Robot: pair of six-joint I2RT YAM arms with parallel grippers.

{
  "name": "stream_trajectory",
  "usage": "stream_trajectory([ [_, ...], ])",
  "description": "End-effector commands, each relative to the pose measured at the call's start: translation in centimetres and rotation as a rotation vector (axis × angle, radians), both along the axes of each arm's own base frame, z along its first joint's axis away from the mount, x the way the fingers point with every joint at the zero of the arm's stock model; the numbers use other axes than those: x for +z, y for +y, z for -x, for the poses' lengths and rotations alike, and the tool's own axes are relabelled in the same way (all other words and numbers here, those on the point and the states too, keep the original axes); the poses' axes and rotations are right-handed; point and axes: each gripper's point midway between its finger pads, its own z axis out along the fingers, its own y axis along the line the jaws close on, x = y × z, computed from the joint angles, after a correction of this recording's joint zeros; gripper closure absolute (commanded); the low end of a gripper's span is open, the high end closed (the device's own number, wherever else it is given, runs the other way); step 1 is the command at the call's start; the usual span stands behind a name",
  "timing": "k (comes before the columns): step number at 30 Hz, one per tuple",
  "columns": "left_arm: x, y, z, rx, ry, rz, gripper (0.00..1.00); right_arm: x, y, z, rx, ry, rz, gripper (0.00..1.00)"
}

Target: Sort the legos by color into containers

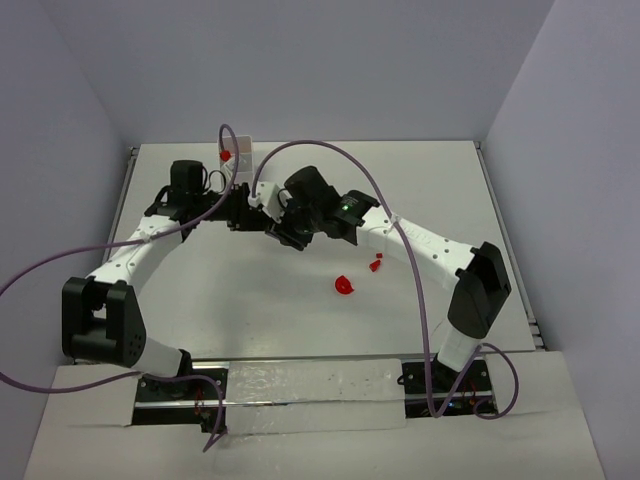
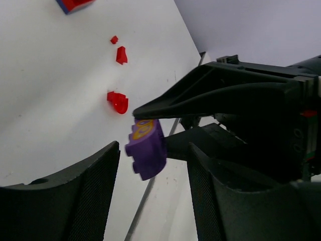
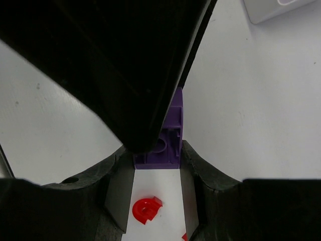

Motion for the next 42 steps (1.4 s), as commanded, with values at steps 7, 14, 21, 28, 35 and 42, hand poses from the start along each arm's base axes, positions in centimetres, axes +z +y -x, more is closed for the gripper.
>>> stream_trajectory([
  [7,0.5,-0.9,0.4,-0.044,-0.021,0.015,0.53,1.6,0.7,-0.7,-0.014,-0.045,-0.021,0.89],
  [14,0.0,-1.4,0.0,-0.047,0.003,0.015,0.58,2.3,0.9,-0.4,-0.007,-0.046,-0.038,0.89],
  [21,-0.2,-2.0,0.2,-0.066,0.009,0.009,0.57,2.2,1.1,-0.3,-0.004,-0.043,-0.036,0.9],
  [28,0.0,-1.7,0.1,-0.06,-0.008,0.014,0.99,2.3,0.9,-0.4,-0.024,-0.048,-0.038,0.8],
  [35,0.3,2.1,-4.6,0.1,-0.081,-0.125,1.0,2.5,-0.4,-0.8,-0.088,-0.011,-0.061,0.0],
  [42,2.0,8.3,-10.7,0.446,-0.224,-0.287,1.0,4.3,-4.3,-2.6,-0.194,0.041,-0.149,0.0],
])
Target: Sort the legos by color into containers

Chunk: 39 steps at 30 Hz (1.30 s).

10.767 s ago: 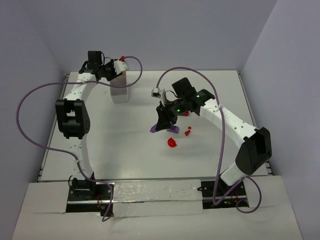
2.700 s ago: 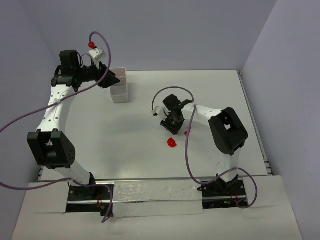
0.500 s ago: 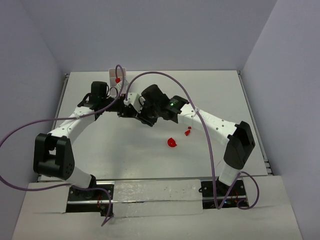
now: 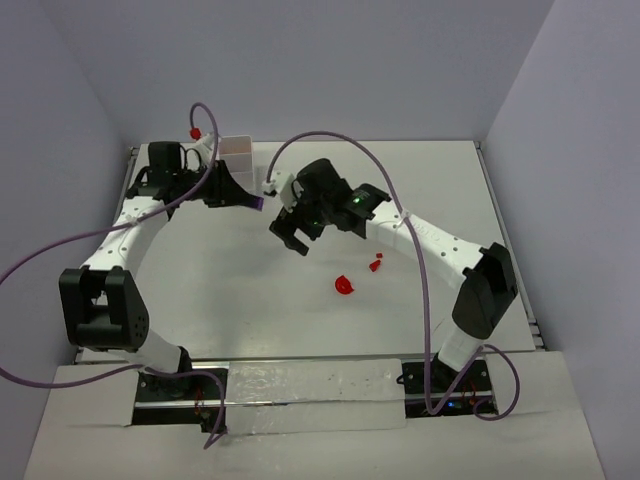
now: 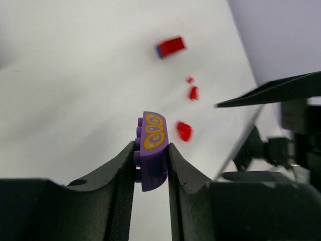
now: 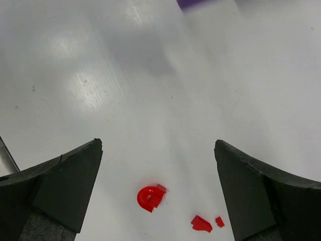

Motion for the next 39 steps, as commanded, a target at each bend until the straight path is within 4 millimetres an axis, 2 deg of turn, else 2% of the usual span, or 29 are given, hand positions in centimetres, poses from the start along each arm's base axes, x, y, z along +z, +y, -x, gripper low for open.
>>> stream_trajectory([
  [1,2.7,3.4,-3.7,0.226,-0.153,-0.115,1.0,4.1,-2.6,-1.6,-0.094,-0.028,-0.125,0.0],
  [4,4.7,5.0,-6.6,0.408,-0.205,-0.112,1.0,3.9,-4.5,-2.6,-0.15,-0.005,-0.134,0.0],
  [5,4.8,5.0,-7.0,0.441,-0.186,-0.091,1.0,4.0,-4.7,-2.6,-0.156,-0.001,-0.14,0.0],
  [9,5.1,8.1,-11.0,0.746,-0.095,-0.081,1.0,3.7,-7.0,-3.9,-0.222,0.013,-0.145,0.0],
  [14,4.0,8.8,-12.9,0.891,-0.004,0.007,1.0,3.5,-8.4,-4.8,-0.272,0.02,-0.154,0.0],
  [17,4.1,9.6,-13.8,0.98,-0.013,0.038,1.0,3.5,-8.9,-5.2,-0.293,0.021,-0.154,0.0],
  [23,4.0,9.7,-15.4,1.086,-0.003,0.053,1.0,3.2,-10.0,-5.5,-0.316,0.018,-0.138,0.0],
  [28,1.1,8.8,-17.5,1.095,0.068,0.022,1.0,2.8,-10.7,-6.0,-0.337,0.014,-0.123,0.0],
  [33,-1.6,8.6,-18.8,1.103,0.116,0.0,0.99,2.1,-11.7,-6.2,-0.356,0.022,-0.11,0.0],
  [37,-2.6,8.2,-19.7,1.094,0.124,0.006,0.94,1.7,-12.3,-6.4,-0.361,0.03,-0.104,0.0],
  [39,-3.7,7.9,-20.1,1.093,0.148,-0.001,0.87,1.3,-12.5,-6.5,-0.366,0.034,-0.1,0.0],
])
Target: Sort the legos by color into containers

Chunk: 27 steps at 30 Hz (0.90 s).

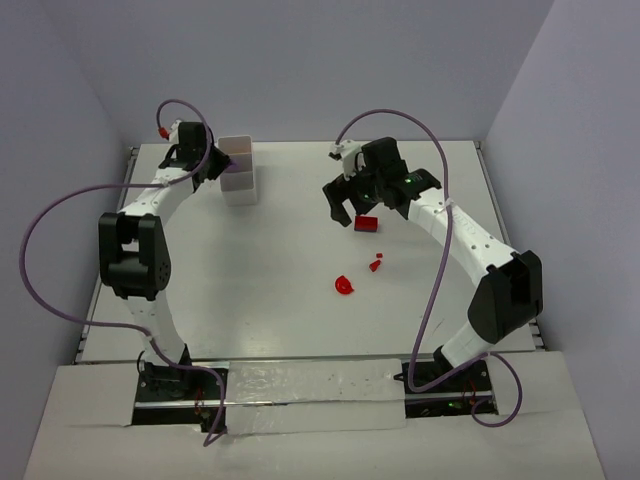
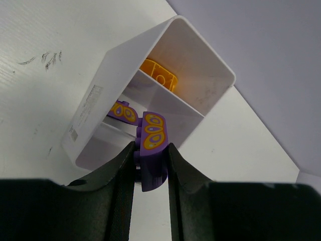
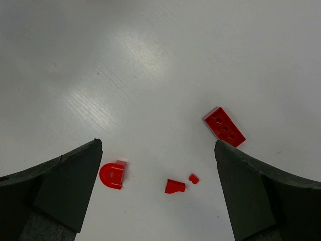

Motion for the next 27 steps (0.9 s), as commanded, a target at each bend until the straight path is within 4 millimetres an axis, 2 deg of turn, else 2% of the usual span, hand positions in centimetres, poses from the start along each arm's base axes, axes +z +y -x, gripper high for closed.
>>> stream_trajectory([
  [1,2.1,-0.6,-2.1,0.013,-0.061,0.029,0.85,1.3,-0.7,-0.2,-0.007,-0.046,-0.013,0.0],
  [8,1.8,-0.8,-3.1,0.02,-0.07,0.038,0.76,0.6,-1.0,-0.2,-0.007,-0.036,-0.008,0.0],
  [13,1.9,-1.1,-3.7,0.01,-0.074,0.049,0.53,0.5,-1.0,-0.2,-0.005,-0.033,-0.009,0.0],
  [16,2.7,-1.3,-3.9,-0.003,-0.095,0.053,0.4,0.3,-1.1,-0.3,-0.008,-0.034,-0.001,0.0],
  [18,3.6,-1.4,-3.9,-0.012,-0.113,0.051,0.33,0.2,-1.3,-0.3,-0.009,-0.034,0.001,0.0],
  [22,5.7,-1.4,-3.8,-0.029,-0.158,0.031,0.32,0.2,-1.5,-0.7,-0.013,-0.039,0.007,0.0],
  [24,8.1,-1.6,-3.3,-0.064,-0.207,0.003,0.33,-0.2,-2.1,-1.0,-0.011,-0.04,0.034,0.0],
  [25,10.3,-2.3,-2.8,-0.105,-0.258,-0.03,0.34,-0.5,-2.6,-1.1,0.006,-0.038,0.066,0.01],
  [27,12.6,-3.2,-1.9,-0.205,-0.323,-0.145,0.34,-1.9,-3.5,-1.6,0.018,-0.015,0.123,0.02],
])
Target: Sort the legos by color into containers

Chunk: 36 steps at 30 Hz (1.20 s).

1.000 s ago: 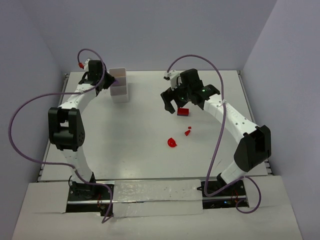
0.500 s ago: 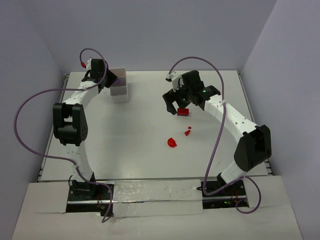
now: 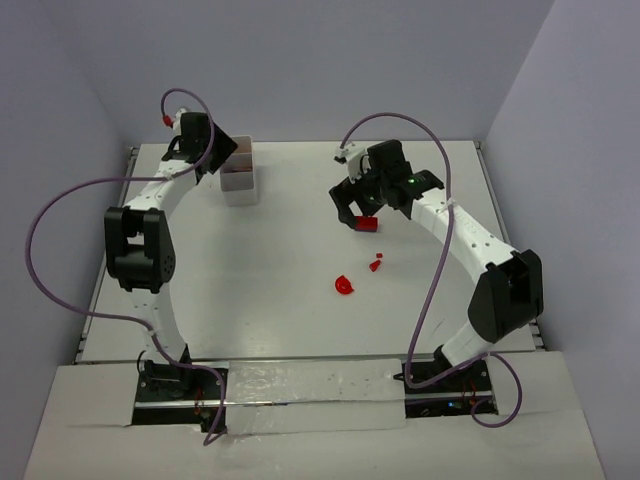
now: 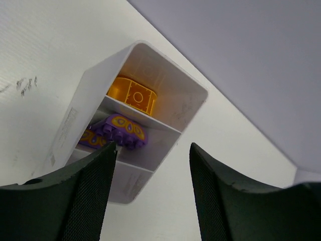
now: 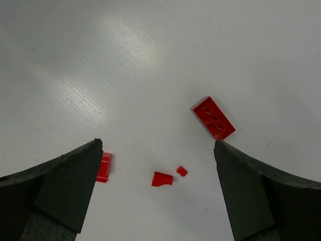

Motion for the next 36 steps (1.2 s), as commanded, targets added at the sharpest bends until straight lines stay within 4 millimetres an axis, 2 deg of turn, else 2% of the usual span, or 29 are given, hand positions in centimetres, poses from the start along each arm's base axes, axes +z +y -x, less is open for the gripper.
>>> stream_trajectory([
  [1,12.3,-2.8,1.3,-0.209,-0.304,-0.163,0.34,-0.7,-2.0,-1.6,0.024,-0.017,0.104,0.03],
  [3,14.9,-4.1,3.2,-0.334,-0.385,-0.23,0.31,-2.3,-3.0,-2.0,0.04,0.017,0.173,0.04],
  [4,15.4,-4.4,3.9,-0.378,-0.406,-0.246,0.3,-3.2,-3.3,-2.2,0.046,0.036,0.196,0.05],
  [6,14.9,-5.9,6.5,-0.564,-0.442,-0.276,0.26,-4.3,-4.0,-2.7,0.073,0.052,0.241,0.05],
  [9,14.8,-7.1,10.0,-0.74,-0.478,-0.274,0.26,-5.8,-4.8,-3.7,0.126,0.055,0.309,0.07],
  [12,14.5,-7.9,12.4,-0.848,-0.499,-0.271,0.28,-7.1,-5.2,-4.5,0.178,0.071,0.359,0.14],
  [13,14.3,-7.9,12.6,-0.852,-0.492,-0.268,0.28,-7.5,-5.2,-4.7,0.195,0.081,0.371,0.14],
  [16,15.1,-8.7,15.0,-0.968,-0.544,-0.219,0.26,-8.8,-5.4,-5.5,0.261,0.13,0.401,0.16],
  [20,15.3,-9.0,15.9,-1.003,-0.56,-0.194,0.25,-9.6,-5.3,-6.3,0.324,0.162,0.421,0.18],
  [22,15.2,-9.0,15.8,-0.999,-0.555,-0.189,0.24,-10.8,-5.3,-6.2,0.344,0.208,0.426,0.19],
  [26,14.7,-9.0,15.9,-1.005,-0.546,-0.175,0.24,-11.3,-5.3,-6.8,0.359,0.223,0.43,0.23],
  [36,13.7,-8.9,15.5,-1.01,-0.527,-0.151,0.18,-13.0,-5.3,-6.3,0.41,0.29,0.444,0.26],
])
